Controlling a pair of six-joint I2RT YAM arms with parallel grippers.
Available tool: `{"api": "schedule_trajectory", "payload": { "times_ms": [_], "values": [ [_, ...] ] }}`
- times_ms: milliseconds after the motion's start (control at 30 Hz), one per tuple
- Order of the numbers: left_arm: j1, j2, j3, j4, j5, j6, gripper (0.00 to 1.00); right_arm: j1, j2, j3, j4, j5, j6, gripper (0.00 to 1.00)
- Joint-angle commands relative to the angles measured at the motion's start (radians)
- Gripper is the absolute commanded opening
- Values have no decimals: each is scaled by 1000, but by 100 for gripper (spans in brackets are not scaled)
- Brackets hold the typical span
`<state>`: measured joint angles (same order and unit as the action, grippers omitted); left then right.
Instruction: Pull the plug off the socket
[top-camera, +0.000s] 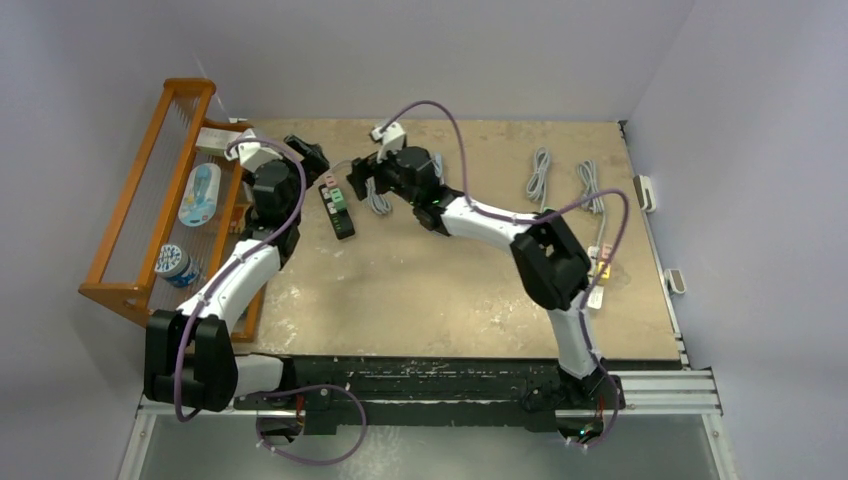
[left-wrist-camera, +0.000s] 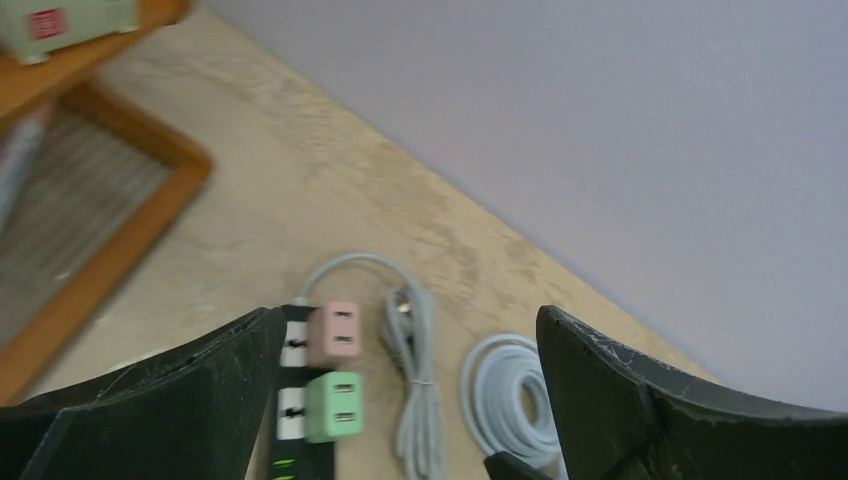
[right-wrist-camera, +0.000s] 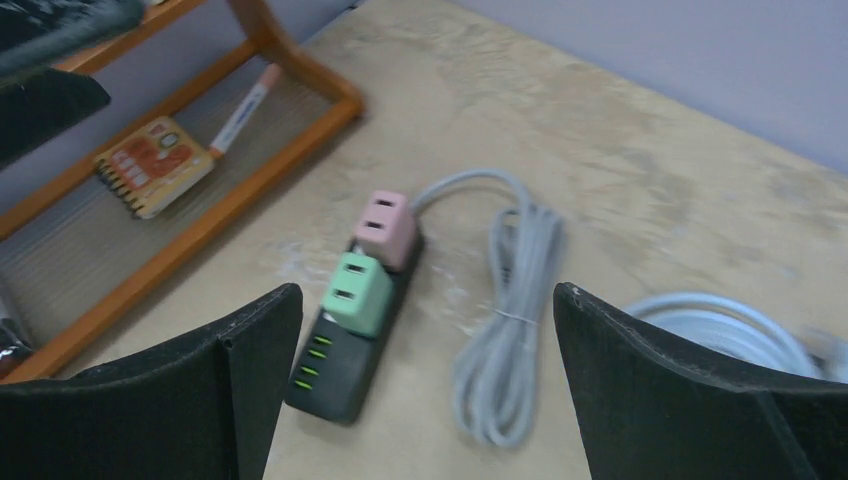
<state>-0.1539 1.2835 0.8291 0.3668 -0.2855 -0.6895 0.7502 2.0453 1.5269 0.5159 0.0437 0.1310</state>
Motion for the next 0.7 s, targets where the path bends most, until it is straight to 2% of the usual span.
{"api": "schedule_trajectory", "payload": {
  "times_ms": [0, 100, 267, 367, 467, 533, 567, 600, 633, 667],
  "values": [
    [-4, -18, -15, -147, -252, -9, 96, 51, 159, 209, -69, -86, 27, 94],
    [-3, -35, -38, -200, -345, -32, 97, 63, 278, 360, -132, -129, 20, 89],
    [-3, -48, -87, -161, -333, -42, 97, 66, 403, 498, -181, -142, 46, 80],
    [-3, -51, -89, -159, -341, -27, 97, 66, 445, 541, -202, -131, 51, 69],
    [-3, -53, -100, -152, -341, -21, 97, 66, 469, 562, -209, -123, 52, 64],
    [-3, -46, -111, -146, -330, -21, 97, 66, 486, 577, -214, -122, 55, 58],
    [-3, -37, -118, -143, -325, -23, 97, 66, 494, 584, -219, -125, 56, 48],
    [-3, -27, -123, -144, -320, -28, 97, 66, 498, 588, -221, -137, 56, 33],
    [0, -12, -126, -149, -315, -34, 97, 65, 498, 588, -223, -148, 57, 12],
    [4, 3, -129, -152, -299, -40, 97, 64, 493, 581, -224, -149, 57, 0]
  ]
}}
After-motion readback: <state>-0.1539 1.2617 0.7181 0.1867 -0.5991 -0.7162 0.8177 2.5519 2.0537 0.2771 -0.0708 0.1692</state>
